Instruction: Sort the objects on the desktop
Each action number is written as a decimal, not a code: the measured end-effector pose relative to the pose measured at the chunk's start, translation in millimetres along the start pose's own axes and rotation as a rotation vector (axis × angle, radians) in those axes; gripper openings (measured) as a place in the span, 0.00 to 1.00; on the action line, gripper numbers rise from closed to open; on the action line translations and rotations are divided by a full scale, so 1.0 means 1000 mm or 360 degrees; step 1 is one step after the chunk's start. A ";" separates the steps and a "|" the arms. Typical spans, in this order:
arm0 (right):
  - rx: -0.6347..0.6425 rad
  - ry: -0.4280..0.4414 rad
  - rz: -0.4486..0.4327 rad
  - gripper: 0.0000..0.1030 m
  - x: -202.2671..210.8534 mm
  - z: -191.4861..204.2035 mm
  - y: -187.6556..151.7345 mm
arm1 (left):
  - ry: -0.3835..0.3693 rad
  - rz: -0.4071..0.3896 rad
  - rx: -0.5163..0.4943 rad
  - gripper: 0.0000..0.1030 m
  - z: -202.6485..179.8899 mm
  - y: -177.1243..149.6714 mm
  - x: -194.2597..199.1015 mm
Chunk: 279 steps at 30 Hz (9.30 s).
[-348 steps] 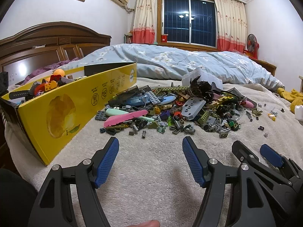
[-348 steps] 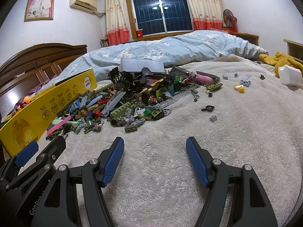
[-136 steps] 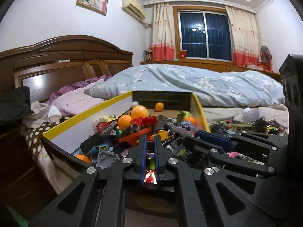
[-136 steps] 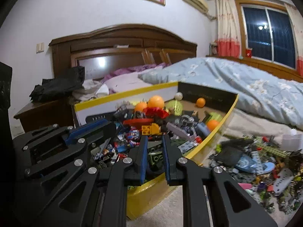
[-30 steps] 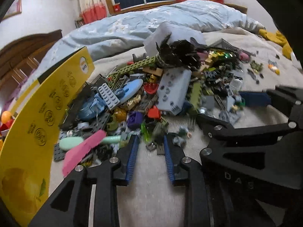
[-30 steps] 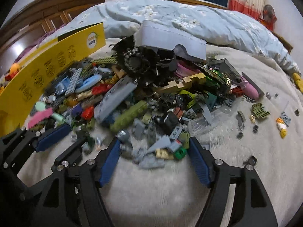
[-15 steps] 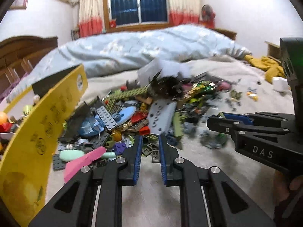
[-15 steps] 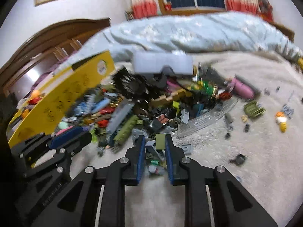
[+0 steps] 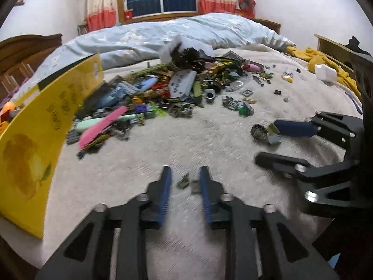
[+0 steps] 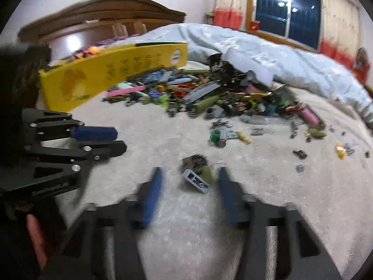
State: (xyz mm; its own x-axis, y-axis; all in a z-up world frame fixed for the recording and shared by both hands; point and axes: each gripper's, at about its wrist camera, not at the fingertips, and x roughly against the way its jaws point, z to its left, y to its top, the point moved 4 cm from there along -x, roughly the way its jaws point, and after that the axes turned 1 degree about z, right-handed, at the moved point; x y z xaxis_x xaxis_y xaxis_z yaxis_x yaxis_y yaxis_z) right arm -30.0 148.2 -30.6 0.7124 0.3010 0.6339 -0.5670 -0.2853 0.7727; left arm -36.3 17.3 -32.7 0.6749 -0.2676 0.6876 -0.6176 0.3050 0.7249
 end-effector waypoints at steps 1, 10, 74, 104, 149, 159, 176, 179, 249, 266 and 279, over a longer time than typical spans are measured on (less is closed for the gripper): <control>-0.0039 0.0027 -0.0023 0.62 0.005 -0.004 -0.002 | -0.0035 -0.0003 0.0015 0.28 0.003 -0.003 0.002; -0.0222 0.0090 -0.0187 0.58 0.027 -0.015 -0.004 | -0.0198 -0.0077 0.0122 0.28 0.014 -0.016 0.024; -0.0001 0.0237 -0.0463 0.23 0.023 0.139 0.116 | 0.0371 -0.0646 0.0352 0.07 0.112 0.009 0.144; 0.0094 0.0487 -0.0367 0.23 -0.082 0.211 0.177 | 0.0808 -0.0697 0.0344 0.09 0.192 -0.019 0.119; -0.0200 -0.0148 -0.0268 0.24 0.023 0.011 0.058 | -0.0091 -0.0293 0.0038 0.32 0.034 -0.029 0.055; -0.0264 -0.0122 -0.0048 0.24 0.007 0.000 0.004 | -0.0095 -0.0123 -0.0074 0.32 0.006 -0.022 0.013; -0.0387 -0.0114 -0.0002 0.23 -0.015 0.009 0.006 | -0.0122 -0.0170 0.0136 0.03 0.027 -0.025 0.010; -0.0312 -0.0128 0.0008 0.22 -0.017 0.017 0.009 | -0.0067 -0.0202 0.0139 0.00 0.031 -0.023 0.017; 0.0178 -0.0424 -0.0700 0.22 0.047 0.134 0.051 | 0.0439 -0.0811 0.0231 0.10 0.064 -0.015 0.112; 0.0340 -0.0189 -0.0806 0.22 0.017 0.176 0.099 | 0.0790 -0.0844 0.0329 0.10 0.118 -0.012 0.136; 0.0190 0.0349 -0.0733 0.22 -0.041 0.215 0.167 | 0.0787 -0.0784 0.0639 0.10 0.207 -0.004 0.135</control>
State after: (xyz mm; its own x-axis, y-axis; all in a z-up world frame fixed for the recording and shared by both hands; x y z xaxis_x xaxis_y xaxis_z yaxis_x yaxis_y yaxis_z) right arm -64.8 -107.3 65.5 0.7664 0.5994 0.2311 -0.1553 -0.1761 0.9720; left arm -26.1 -209.5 65.2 0.9502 0.1786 0.2554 -0.2366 -0.1197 0.9642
